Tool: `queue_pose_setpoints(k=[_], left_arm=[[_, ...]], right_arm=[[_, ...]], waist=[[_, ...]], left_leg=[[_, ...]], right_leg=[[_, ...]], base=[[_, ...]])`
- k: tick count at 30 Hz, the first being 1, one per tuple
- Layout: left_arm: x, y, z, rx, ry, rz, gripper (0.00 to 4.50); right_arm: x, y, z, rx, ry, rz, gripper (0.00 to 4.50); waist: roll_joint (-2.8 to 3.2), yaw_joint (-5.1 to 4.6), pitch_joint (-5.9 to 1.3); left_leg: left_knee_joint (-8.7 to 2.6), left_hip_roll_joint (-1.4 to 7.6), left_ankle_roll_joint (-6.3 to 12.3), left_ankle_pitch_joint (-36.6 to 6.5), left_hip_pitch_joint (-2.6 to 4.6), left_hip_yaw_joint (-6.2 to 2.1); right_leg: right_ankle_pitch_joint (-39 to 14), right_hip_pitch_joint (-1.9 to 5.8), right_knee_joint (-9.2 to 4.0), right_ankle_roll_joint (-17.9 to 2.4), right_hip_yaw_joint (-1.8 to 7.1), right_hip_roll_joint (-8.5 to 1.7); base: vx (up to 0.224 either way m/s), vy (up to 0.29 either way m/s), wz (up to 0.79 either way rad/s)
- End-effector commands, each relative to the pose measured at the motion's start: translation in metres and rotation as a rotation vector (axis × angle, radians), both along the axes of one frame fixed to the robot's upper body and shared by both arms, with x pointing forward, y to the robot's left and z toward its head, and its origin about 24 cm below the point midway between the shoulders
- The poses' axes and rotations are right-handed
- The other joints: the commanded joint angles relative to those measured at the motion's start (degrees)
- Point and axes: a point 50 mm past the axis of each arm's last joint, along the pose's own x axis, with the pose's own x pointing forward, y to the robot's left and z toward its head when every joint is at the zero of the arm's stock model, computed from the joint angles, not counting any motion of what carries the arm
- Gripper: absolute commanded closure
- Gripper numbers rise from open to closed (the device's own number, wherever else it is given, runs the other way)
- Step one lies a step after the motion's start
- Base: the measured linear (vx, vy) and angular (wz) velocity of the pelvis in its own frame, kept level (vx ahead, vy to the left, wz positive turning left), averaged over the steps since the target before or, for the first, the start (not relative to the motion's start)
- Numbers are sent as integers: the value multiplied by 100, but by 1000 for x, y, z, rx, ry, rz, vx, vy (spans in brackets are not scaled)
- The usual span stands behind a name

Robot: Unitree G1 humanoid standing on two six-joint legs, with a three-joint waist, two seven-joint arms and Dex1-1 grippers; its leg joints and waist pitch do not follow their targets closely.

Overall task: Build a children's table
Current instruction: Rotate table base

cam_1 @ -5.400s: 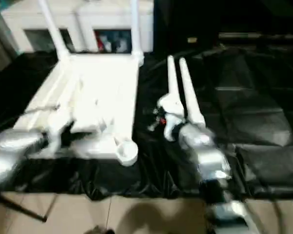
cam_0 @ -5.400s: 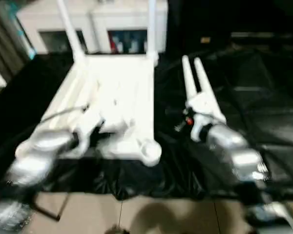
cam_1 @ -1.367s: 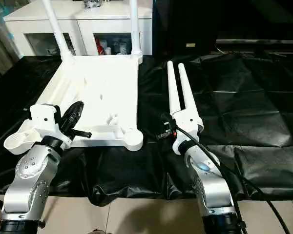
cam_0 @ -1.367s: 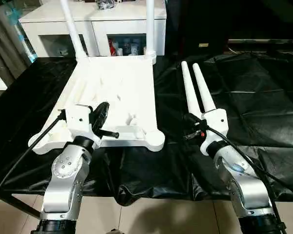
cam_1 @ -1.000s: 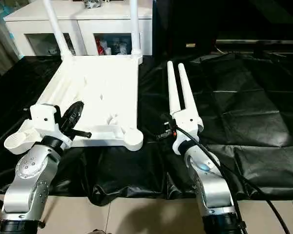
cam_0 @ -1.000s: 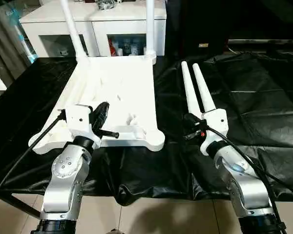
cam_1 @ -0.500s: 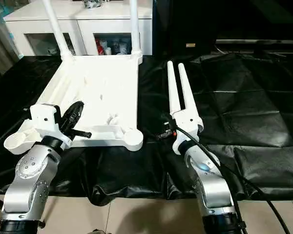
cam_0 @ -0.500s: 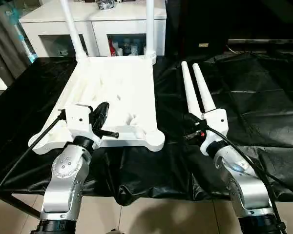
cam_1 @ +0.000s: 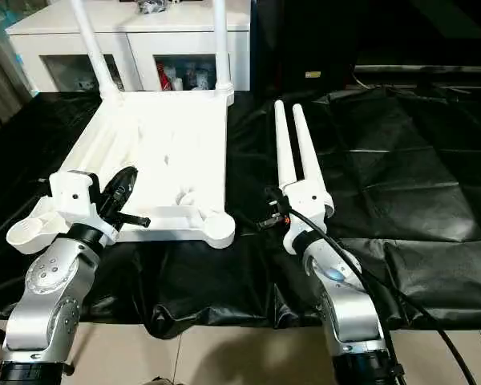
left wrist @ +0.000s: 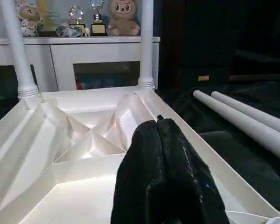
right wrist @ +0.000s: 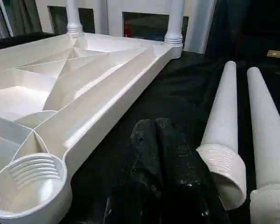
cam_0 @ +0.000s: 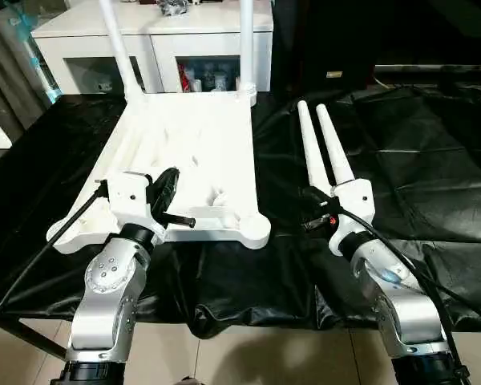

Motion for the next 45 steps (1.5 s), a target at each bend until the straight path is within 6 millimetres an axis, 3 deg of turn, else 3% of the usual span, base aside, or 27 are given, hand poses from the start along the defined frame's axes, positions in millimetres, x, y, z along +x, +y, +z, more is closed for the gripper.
queue_pose_setpoints(k=[1,45], left_arm=[[-1,1,2,12,-3,7,450],[-1,1,2,12,-3,7,450]], right_arm=[[2,1,1,-2,5,2,447],[2,1,1,-2,5,2,447]], waist=[[-59,-15,-334],[-63,-17,-325]], left_leg=[[-435,53,-27,-1951,62,-45],[-441,50,-28,-1984,58,-45]], right_leg=[[-2315,180,-572,-346,197,-204],[-2440,170,-588,-295,195,-204]], base=[[0,0,0],[0,0,0]])
